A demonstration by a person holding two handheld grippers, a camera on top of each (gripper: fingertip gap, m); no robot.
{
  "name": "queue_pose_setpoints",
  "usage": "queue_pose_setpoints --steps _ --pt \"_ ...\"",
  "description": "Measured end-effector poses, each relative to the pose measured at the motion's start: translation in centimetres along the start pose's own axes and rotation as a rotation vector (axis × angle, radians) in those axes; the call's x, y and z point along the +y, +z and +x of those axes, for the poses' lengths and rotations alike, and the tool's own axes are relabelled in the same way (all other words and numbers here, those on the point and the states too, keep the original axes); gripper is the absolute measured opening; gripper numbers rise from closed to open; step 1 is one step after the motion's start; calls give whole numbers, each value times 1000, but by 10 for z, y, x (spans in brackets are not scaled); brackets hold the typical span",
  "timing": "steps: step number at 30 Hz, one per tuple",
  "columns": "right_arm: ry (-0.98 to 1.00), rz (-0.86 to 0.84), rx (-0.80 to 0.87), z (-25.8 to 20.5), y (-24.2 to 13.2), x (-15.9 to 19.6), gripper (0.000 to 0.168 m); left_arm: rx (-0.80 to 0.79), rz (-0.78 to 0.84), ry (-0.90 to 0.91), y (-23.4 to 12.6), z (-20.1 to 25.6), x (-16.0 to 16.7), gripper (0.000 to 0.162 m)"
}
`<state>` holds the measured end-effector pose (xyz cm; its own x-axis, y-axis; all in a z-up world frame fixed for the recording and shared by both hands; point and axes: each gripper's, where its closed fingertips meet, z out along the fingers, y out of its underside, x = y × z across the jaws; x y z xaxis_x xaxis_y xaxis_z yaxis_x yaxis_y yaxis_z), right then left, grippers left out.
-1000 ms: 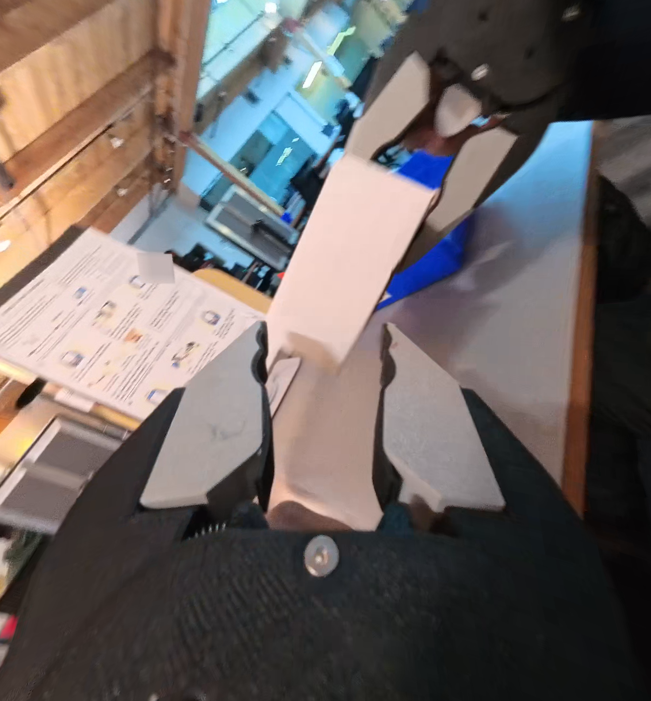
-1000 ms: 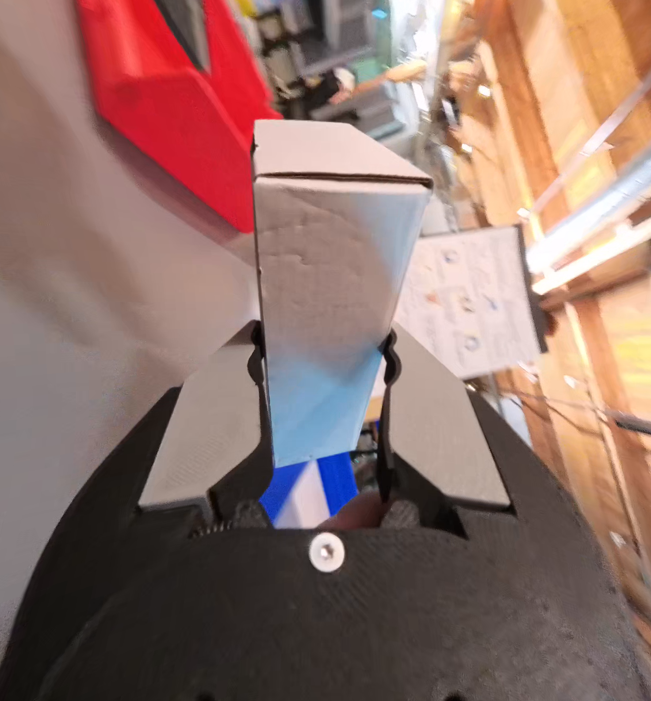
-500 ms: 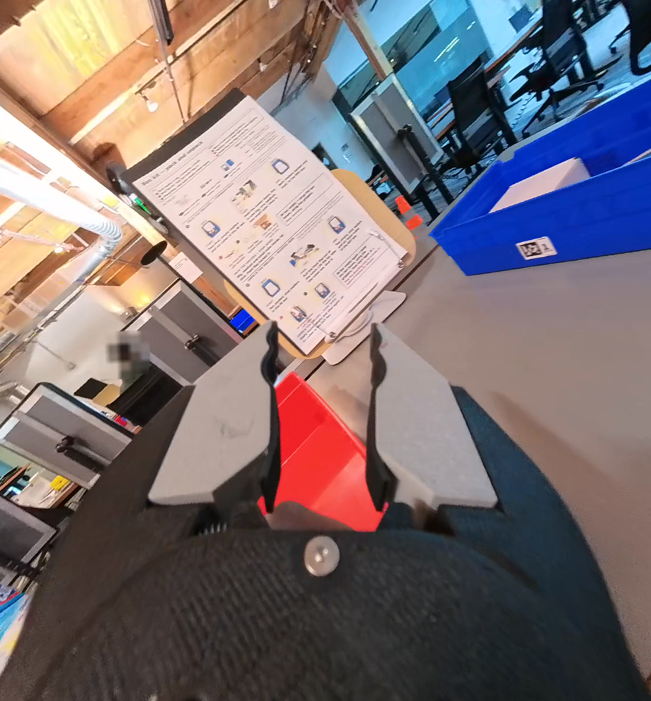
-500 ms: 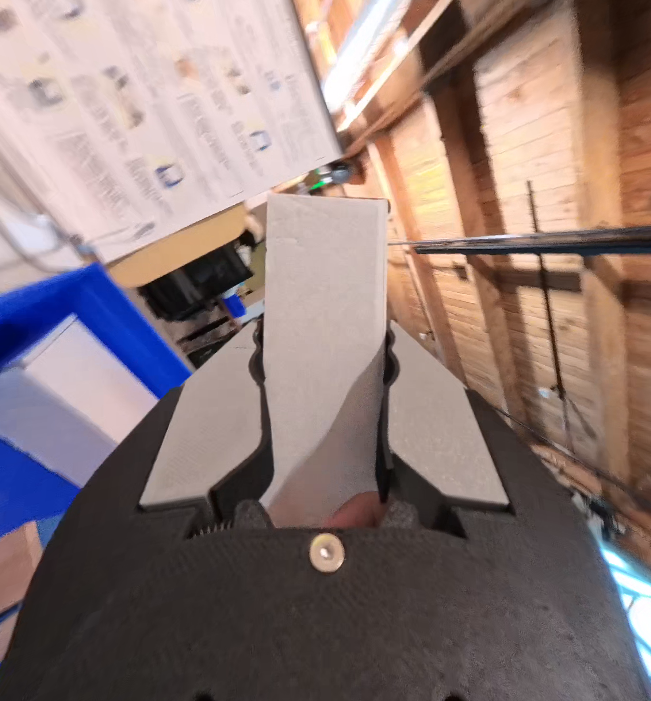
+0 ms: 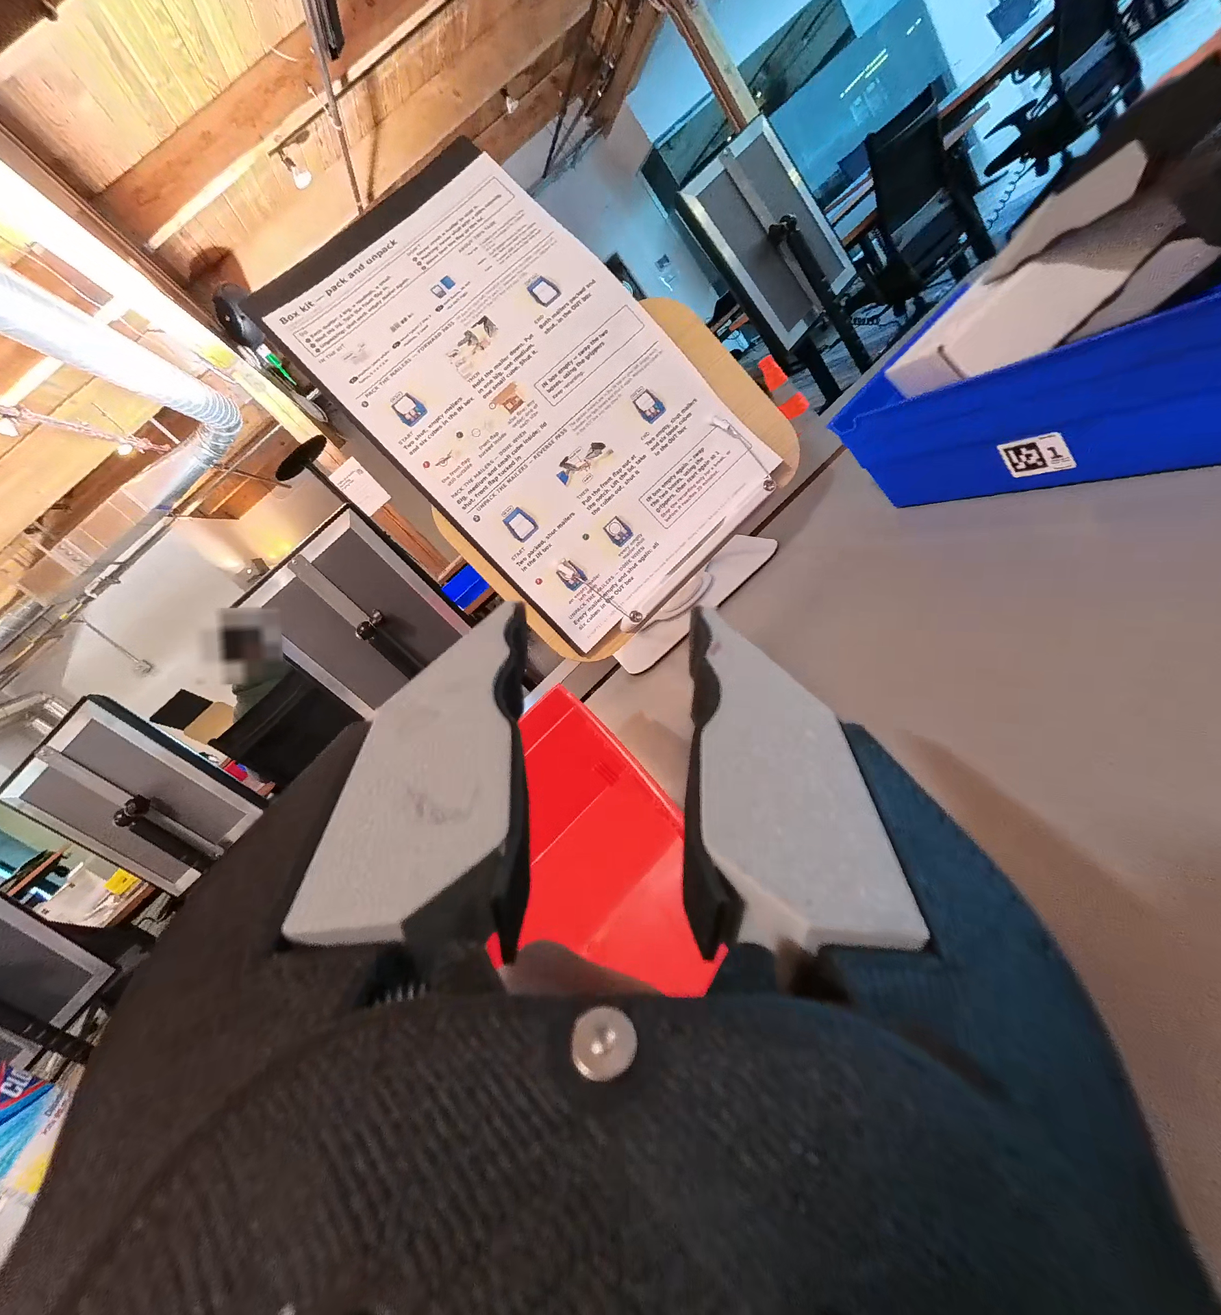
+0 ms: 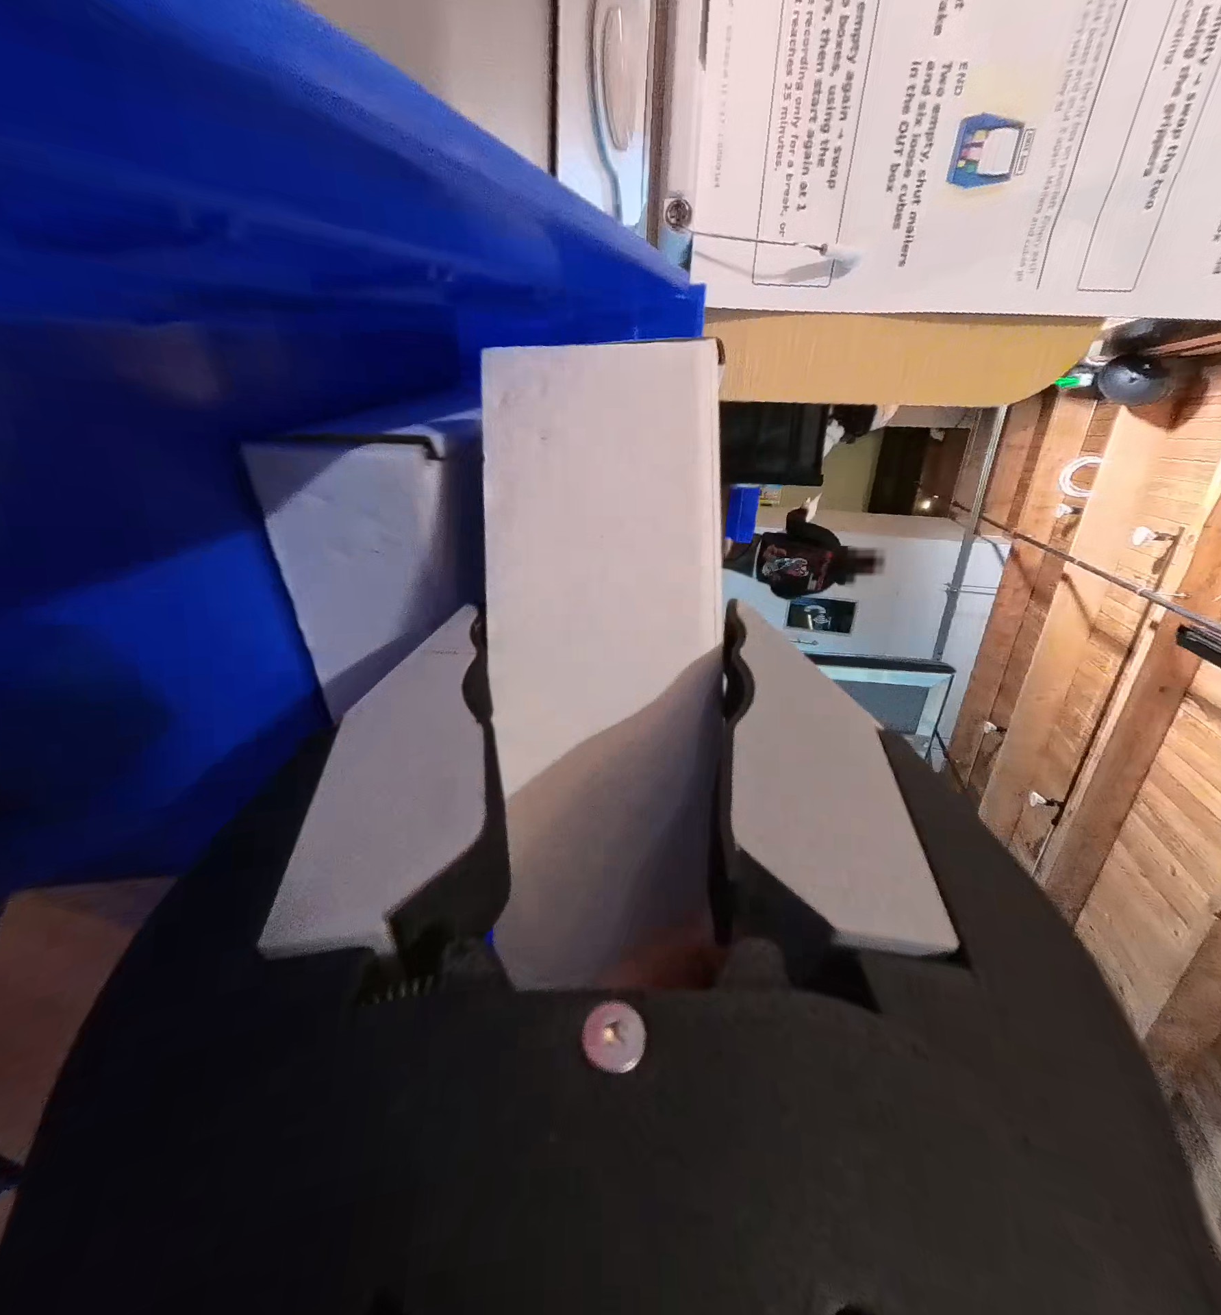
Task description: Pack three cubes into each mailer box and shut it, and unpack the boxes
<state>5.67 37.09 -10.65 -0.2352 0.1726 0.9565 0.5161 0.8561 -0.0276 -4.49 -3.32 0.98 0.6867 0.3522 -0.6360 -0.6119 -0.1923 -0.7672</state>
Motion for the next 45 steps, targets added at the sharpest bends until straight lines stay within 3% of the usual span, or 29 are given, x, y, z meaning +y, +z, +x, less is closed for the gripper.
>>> queue_pose_setpoints --steps 1,7,9,10,13,16,21,26,29,30,34,38,41,45 --pt "1 0 -7 2 0 -1 66 -6 2 -1 1 -1 0 43" --pt "77 137 -12 24 -8 -27 66 -17 5 -19 2 -3 -2 39" --pt "78 71 -155 -2 0 -10 69 -14 9 -12 1 -2 -3 39" --pt "65 -3 -232 -17 5 5 84 -14 6 -11 1 -2 -3 40" --pt "6 -185 -263 -26 6 37 92 -10 7 -18 -1 -2 -3 40" --pt "10 -183 -265 -26 -7 35 101 -11 6 -31 -2 -5 -2 40" --pt "50 -210 -199 -12 -22 58 90 -10 6 -47 -2 -6 -1 39" --pt "-65 -300 -181 -18 -28 92 89 1 7 -33 -2 -2 -4 40" --pt "-84 -299 -27 10 -20 88 54 8 9 -40 -1 0 -5 40" --pt "-86 -291 -11 14 -17 84 52 12 8 -40 -1 1 -5 40" --pt "-33 -359 -133 -4 1 78 74 23 -5 -27 0 5 -3 41" --pt "-1 -420 -163 -17 11 82 72 37 -57 -78 1 4 8 41" --pt "163 -404 -242 -29 4 76 90 87 -165 -194 4 7 31 45" --pt "313 -366 -231 -21 -14 72 95 173 -294 -303 6 20 62 53"
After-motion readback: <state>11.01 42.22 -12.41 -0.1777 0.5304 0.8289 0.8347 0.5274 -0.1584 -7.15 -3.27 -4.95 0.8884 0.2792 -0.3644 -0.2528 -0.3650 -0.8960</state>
